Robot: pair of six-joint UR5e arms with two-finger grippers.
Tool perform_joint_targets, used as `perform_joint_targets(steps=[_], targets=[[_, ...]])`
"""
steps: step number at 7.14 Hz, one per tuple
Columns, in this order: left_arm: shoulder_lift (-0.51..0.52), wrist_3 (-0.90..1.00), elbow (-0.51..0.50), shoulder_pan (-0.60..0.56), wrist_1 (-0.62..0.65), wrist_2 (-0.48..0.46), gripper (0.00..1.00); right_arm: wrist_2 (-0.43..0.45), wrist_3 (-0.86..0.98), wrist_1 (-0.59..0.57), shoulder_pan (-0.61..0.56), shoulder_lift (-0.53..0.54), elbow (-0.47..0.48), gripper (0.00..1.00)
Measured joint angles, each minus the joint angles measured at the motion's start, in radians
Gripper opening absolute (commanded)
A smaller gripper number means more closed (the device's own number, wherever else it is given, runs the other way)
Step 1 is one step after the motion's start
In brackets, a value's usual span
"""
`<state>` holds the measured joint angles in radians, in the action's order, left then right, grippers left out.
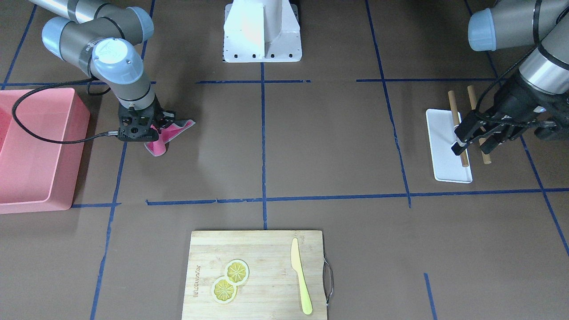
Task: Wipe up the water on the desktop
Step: 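Wipe the pink cloth back and forth across the table with the right gripper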
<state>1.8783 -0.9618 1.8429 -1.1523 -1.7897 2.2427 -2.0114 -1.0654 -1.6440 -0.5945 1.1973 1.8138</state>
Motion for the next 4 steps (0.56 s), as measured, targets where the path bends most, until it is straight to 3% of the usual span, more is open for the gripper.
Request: perform_joint_targets(steps=[3,4], targets=[[-0.002,0.0,0.0,-0.006,0.001,0.0,0.99,0.006,-0.19,0.004,0.071,-0.254,-0.164,0.0],[-0.002,0.0,-0.002,-0.007,0.001,0.0,1.0,0.006,-0.205,0.005,0.071,-0.271,-0.184,0.0]])
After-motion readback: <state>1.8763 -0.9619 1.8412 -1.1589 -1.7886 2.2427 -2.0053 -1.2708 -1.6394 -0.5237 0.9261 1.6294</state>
